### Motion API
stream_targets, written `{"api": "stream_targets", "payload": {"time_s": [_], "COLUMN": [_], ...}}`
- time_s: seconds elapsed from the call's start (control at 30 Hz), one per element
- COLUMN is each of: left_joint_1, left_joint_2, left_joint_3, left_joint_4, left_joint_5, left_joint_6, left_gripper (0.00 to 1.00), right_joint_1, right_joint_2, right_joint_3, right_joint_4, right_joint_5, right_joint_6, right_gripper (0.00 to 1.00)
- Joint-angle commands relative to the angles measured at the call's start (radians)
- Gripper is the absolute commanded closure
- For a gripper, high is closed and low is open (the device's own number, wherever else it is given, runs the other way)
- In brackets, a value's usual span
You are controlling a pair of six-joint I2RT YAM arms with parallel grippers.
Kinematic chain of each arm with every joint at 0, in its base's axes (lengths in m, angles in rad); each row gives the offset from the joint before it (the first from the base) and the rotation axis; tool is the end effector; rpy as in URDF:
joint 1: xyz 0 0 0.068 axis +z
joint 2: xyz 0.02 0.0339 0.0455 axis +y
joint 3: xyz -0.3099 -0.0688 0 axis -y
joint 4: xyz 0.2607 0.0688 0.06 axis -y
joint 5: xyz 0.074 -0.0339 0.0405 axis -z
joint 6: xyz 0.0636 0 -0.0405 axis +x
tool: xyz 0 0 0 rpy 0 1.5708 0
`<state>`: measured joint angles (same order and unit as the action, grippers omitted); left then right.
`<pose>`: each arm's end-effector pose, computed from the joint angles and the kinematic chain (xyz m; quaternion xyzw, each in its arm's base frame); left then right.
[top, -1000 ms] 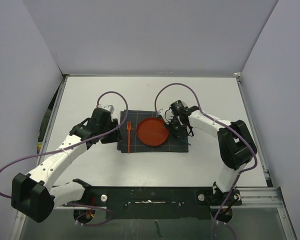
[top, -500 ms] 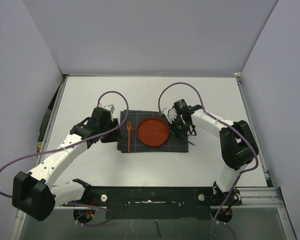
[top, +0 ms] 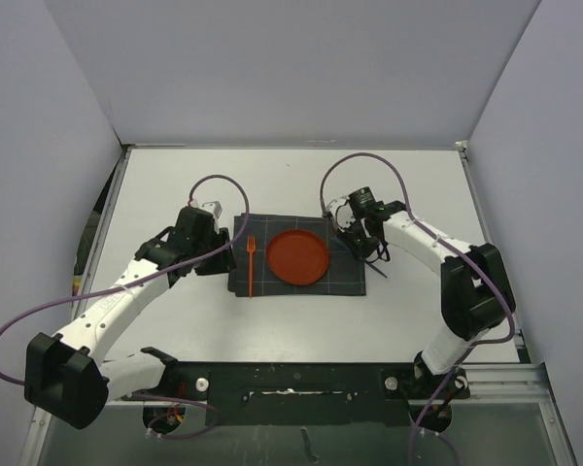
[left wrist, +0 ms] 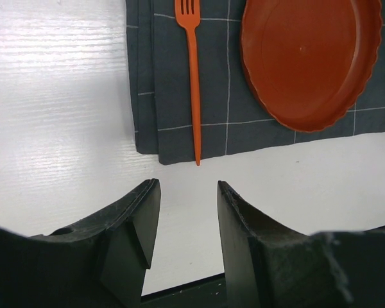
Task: Set the dinner table for one person
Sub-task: Adjust the knife on the napkin.
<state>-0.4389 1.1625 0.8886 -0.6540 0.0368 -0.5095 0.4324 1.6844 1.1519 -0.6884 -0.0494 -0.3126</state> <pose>0.2223 -0.1069 0.2751 -0.0277 0.9482 -0.1598 0.2731 0.3231 0.1526 0.2116 -0.3623 0.9154 0.0347 0.1722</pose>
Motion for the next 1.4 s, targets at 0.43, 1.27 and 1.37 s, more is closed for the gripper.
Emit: {"api": "stream_targets", "payload": {"time_s": [0.43, 1.27, 1.37], "left_joint_1": [0.012, 0.011, 0.011], "left_joint_2": [0.016, -0.215, -0.238], "left_joint_3": [0.044, -0.063, -0.068], "left_joint_4": [0.046, -0.041, -0.053], "left_joint_5": [0.067, -0.001, -0.011], "left_joint_6": [-0.029, -0.239, -0.244], "left_gripper": [0.60, 0.61, 0.61], "right_joint_1": [0.008, -0.013, -0.034], "right_joint_2": [-0.090, -0.209, -0.243], "right_joint_3": [-0.025, -0.232, -0.233], "right_joint_4": [0.046, 0.230, 0.227], "right_joint_5": [-0.052, -0.206, -0.156], "right_joint_6": [0.200, 0.524, 0.523], "right_gripper": [1.00, 1.00, 1.00]}}
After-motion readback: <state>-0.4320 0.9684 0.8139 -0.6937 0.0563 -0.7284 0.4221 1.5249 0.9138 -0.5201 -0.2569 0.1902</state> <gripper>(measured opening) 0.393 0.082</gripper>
